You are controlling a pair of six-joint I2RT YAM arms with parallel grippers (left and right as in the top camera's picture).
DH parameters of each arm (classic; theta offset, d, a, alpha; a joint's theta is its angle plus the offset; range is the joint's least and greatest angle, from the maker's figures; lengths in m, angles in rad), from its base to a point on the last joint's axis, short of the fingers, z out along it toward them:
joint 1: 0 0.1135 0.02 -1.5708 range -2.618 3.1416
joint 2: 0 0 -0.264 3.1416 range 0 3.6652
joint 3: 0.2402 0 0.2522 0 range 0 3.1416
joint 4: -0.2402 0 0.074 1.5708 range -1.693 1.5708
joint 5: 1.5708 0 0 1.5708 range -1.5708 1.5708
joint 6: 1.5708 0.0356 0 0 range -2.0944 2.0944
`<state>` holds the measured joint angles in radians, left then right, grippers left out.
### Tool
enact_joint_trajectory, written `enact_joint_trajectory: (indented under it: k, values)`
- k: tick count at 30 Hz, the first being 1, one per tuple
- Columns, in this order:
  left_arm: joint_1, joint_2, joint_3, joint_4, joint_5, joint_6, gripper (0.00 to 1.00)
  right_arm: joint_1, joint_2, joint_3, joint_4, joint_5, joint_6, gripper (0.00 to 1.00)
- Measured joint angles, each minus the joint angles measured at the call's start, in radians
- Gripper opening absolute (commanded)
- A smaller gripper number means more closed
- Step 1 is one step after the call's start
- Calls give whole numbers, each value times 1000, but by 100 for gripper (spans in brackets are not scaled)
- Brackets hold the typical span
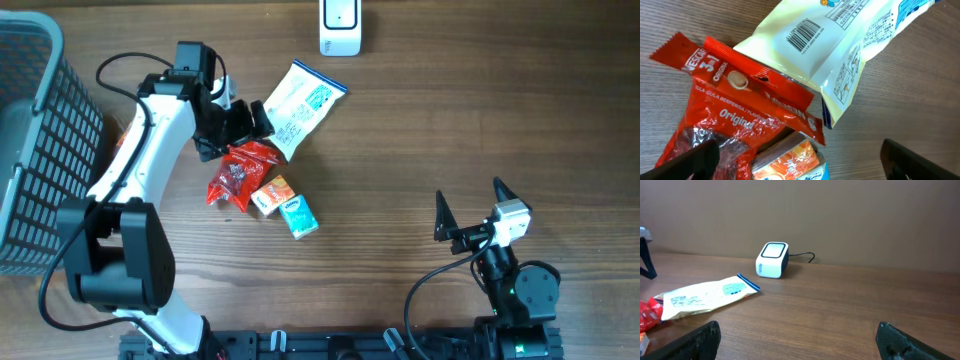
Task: Scan the item barcode
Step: 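Lift the Nescafe stick out and drop it onto the red bag, then retract the left gripper back beside the basket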
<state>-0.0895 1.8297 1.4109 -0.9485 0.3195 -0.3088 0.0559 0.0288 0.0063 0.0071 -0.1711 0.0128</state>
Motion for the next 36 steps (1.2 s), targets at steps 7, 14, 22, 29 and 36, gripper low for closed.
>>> enact_joint_trajectory:
  k: [7, 14, 22, 29, 36]
  values:
    - [61, -16, 9, -34, 117, -9, 100, 0, 0, 0, 0, 0, 0, 100]
    - [233, -224, 67, -122, 176, -12, 100, 0, 0, 0, 0, 0, 0, 100]
    - [494, -598, 90, -130, 187, -12, 100, 0, 0, 0, 0, 0, 0, 100]
    - [651, -810, 95, -224, 111, -11, 100, 0, 0, 0, 0, 0, 0, 100]
    - [668, -920, 95, -239, 19, -11, 100, 0, 0, 0, 0, 0, 0, 100]
